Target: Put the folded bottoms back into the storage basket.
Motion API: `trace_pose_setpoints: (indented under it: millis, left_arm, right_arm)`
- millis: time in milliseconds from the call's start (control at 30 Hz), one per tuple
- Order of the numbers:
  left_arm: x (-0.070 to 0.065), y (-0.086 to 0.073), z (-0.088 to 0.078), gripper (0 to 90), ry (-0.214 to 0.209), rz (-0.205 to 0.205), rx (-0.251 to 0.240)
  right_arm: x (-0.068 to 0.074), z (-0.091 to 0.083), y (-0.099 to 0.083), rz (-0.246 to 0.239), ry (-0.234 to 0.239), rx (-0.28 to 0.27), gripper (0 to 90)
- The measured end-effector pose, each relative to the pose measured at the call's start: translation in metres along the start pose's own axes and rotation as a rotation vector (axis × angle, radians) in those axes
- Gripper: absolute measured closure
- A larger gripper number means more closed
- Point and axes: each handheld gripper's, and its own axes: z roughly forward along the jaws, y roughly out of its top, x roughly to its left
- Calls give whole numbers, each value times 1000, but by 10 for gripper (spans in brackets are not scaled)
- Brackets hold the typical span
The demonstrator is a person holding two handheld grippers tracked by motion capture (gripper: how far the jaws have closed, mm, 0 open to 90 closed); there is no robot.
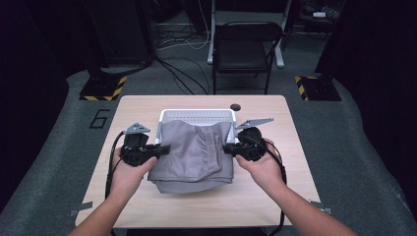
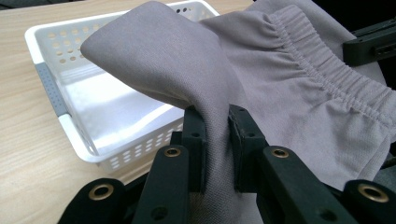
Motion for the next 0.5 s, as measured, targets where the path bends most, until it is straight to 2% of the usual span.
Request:
trace_pose_setpoints:
  millis: [100,267,300,367,500]
  left_arm:
    - [2,5,2,784,0,5,4]
    - [5,14,4,784,5,-1,-2]
    - [6,15,5,784,7,-6,-2]
    - [8,18,6,785,7,-8,-2]
    - [11,25,8,784,15,-9,-11]
  right_arm:
    - [-3,2,6,-19,-7,-6,855]
    - [-5,3,14,-4,-16,10,854]
    - [-7,3,15,-19,-17,5,855]
    - [-7,3,19,8,-20,19,855]
    - [-12,5,25,-19,-32,7,855]
